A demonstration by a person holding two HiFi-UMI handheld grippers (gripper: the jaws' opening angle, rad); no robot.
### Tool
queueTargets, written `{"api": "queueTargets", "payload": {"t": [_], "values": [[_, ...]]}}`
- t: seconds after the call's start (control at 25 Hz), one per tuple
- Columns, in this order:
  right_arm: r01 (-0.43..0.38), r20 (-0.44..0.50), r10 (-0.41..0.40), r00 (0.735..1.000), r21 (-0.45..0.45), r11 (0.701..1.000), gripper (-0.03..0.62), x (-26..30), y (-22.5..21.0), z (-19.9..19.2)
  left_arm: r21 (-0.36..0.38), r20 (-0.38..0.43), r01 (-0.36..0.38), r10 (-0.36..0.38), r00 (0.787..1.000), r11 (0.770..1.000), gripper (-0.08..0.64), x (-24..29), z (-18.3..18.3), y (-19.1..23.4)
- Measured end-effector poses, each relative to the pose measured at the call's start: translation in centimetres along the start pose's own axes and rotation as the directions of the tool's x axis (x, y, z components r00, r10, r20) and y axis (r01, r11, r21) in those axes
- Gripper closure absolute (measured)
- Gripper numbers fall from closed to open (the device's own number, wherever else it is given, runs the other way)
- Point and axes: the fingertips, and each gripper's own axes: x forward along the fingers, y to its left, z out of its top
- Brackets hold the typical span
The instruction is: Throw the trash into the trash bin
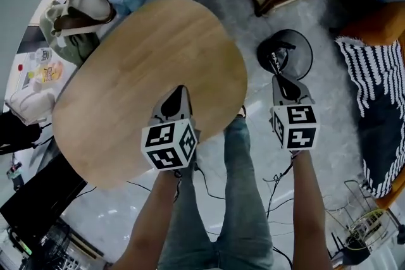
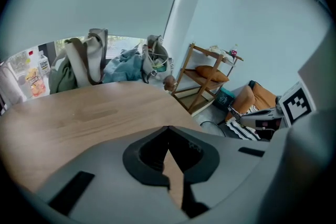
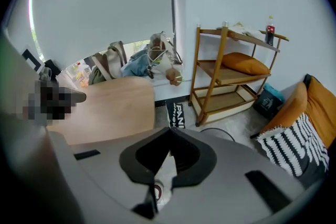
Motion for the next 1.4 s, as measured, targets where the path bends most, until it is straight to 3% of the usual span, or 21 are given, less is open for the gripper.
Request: {"api": "queueTargets", "payload": {"t": [0.28,0.6,0.84,1.16,1.32,1.4], "values": [[0.076,-0.005,-0.076,0.997,0.138,0.988,0.584,-0.6,-7.6,-3.0,0.096,-0.040,0.075,-0.071,0.997,0.993,0.546,4.5,0.7,-6.6],[0.082,-0.038,-0.076,0.996,0.221,0.972,0.584,4.1,-13.1,-7.1,0.137,-0.084,0.117,-0.106,0.991,0.984,0.546,11.0,0.4,-12.6],[0.090,-0.096,-0.064,0.993,0.295,0.951,0.584,9.0,-15.6,-10.8,0.154,-0.107,0.136,-0.120,0.987,0.979,0.546,15.1,0.5,-15.3],[0.102,-0.117,-0.067,0.991,0.326,0.940,0.583,10.7,-17.5,-12.7,0.155,-0.121,0.132,-0.114,0.986,0.979,0.546,17.9,0.8,-16.6],[0.071,-0.113,-0.035,0.993,0.340,0.938,0.485,11.2,-17.3,-12.6,0.155,-0.136,0.135,-0.114,0.984,0.979,0.546,18.3,0.5,-16.8],[0.072,-0.102,-0.039,0.994,0.343,0.936,0.479,11.1,-17.5,-12.2,0.157,-0.138,0.136,-0.115,0.984,0.978,0.546,18.2,0.5,-16.7]]}}
